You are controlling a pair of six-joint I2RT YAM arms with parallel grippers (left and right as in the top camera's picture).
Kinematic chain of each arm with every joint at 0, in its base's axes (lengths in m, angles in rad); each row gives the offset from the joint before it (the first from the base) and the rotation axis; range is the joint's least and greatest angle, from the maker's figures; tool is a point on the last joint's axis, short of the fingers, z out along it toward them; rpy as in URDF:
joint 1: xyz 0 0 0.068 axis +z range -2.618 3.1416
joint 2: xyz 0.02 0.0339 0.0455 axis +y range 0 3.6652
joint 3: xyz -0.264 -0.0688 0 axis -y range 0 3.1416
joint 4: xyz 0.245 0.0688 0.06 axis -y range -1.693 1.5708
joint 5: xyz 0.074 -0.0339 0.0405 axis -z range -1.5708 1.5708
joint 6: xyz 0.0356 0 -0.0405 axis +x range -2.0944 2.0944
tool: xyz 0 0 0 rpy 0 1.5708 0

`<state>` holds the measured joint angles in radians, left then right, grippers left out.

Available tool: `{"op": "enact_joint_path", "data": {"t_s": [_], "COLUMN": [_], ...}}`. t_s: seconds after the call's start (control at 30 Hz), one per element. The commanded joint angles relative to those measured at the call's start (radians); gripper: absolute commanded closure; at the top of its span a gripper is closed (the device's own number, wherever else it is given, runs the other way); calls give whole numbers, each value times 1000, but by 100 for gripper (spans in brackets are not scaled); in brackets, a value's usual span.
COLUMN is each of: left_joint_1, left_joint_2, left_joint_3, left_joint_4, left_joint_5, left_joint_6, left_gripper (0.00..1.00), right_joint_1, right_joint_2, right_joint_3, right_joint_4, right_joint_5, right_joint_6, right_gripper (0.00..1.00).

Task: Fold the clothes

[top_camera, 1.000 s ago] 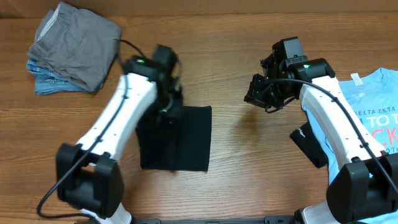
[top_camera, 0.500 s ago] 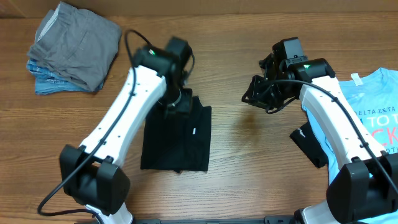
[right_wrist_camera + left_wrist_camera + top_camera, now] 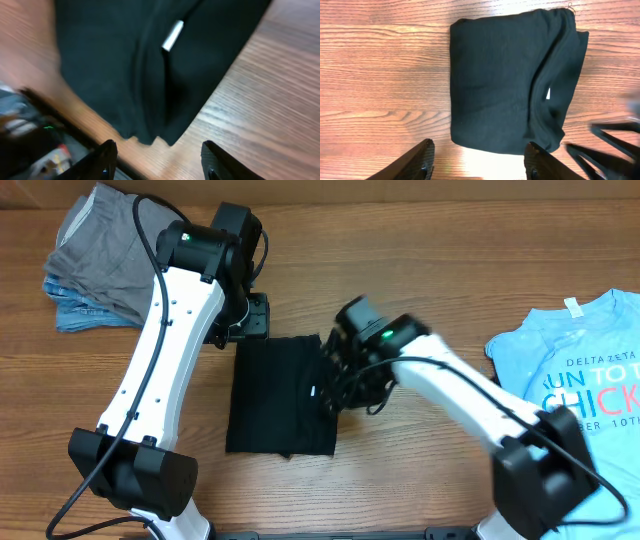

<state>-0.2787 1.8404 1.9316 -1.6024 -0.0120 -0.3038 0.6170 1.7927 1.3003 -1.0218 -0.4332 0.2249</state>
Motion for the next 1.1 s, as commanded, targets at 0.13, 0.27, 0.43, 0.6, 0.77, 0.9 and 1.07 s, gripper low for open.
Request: {"op": "enact_joint_path", "data": {"t_s": [0.13,0.27,0.43,0.6,0.77,0.9,1.07], "left_joint_1": [4,4,4,4,4,3,3], "left_joint_2": [-2,-2,-2,-2,-2,-2,-2], "left_joint_3": [18,18,18,18,17,7,-24], "left_joint_4": [5,8,15,19,19,24,42], "left_joint_5": [-14,-14,-15,-15,-14,-14,-14], "left_joint_6": [35,35,35,35,35,35,35], "left_gripper": [39,38,37,37,37,36,35], "right_joint_1": [30,29,28,28,4,-41,-63], "right_joint_2": [78,78,78,78,78,77,77], "right_joint_3": [-53,-52,-52,-52,-42,-31,-31], "right_joint_4": [90,113,104,103,66,-28,-121], "right_joint_5": [-66,-169,-292,-294,-161,87,92], "right_joint_6": [-36,-56,-129,-128,-96,53,68], "right_gripper": [67,68,62,72,96,96,91]}}
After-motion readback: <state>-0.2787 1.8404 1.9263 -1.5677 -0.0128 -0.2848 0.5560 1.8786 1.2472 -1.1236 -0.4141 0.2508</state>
